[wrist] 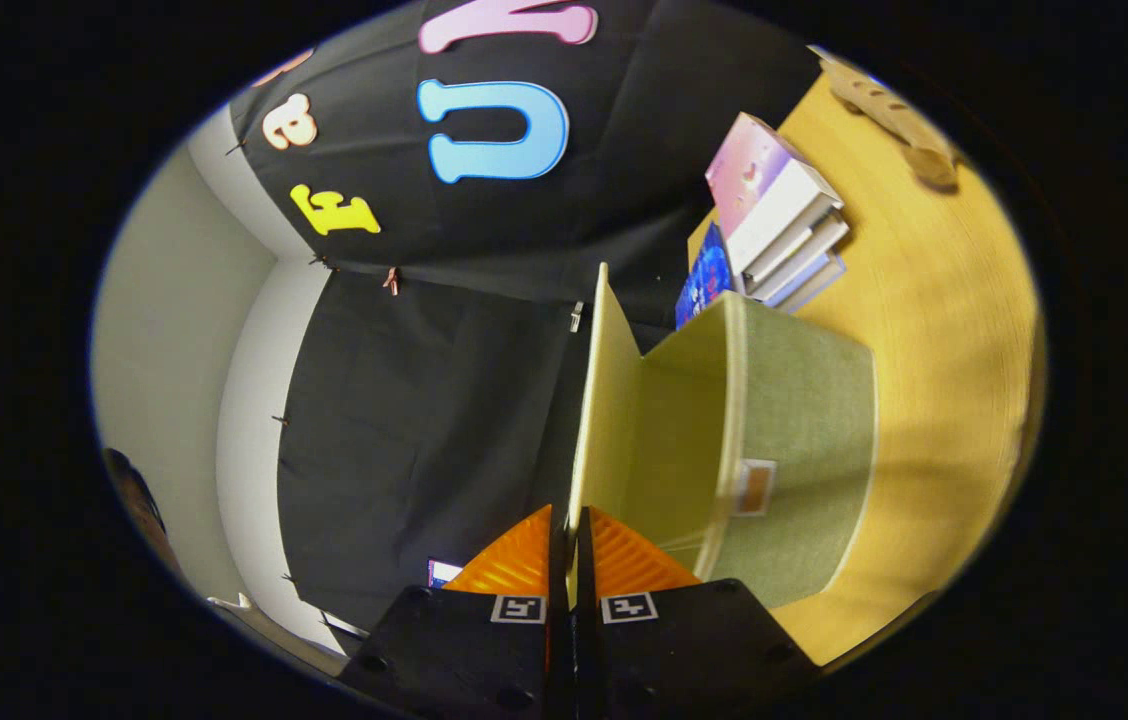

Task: Open the storage box then place both shoes into the box .Put the left shoe in first, then the right shoe, with the right side of both shoes facing outward in a uniform manner.

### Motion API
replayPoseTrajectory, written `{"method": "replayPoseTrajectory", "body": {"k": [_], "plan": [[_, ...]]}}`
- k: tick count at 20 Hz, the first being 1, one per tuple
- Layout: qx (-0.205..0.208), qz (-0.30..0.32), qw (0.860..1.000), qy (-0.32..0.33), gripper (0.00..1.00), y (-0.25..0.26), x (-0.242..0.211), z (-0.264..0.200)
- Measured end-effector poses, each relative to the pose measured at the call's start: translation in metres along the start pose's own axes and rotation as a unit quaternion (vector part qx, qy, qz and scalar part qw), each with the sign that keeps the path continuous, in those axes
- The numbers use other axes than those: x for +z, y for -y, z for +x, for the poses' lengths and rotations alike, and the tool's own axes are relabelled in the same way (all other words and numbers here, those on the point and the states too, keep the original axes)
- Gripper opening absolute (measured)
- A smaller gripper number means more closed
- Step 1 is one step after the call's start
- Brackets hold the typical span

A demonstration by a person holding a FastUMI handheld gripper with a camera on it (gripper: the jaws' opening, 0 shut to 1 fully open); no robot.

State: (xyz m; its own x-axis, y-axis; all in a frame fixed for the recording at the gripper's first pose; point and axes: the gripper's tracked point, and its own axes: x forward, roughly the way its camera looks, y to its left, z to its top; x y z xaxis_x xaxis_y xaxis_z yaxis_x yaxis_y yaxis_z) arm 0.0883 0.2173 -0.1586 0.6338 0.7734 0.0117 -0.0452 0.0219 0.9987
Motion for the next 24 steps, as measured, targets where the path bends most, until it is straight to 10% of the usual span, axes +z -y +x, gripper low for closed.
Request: {"method": "replayPoseTrajectory", "body": {"k": [17,24], "plan": [[0.024,-0.116,0.990,-0.078,0.07,-0.115,-0.051,0.195],[0.007,-0.118,0.987,-0.110,0.56,-0.106,-0.072,0.215]]}}
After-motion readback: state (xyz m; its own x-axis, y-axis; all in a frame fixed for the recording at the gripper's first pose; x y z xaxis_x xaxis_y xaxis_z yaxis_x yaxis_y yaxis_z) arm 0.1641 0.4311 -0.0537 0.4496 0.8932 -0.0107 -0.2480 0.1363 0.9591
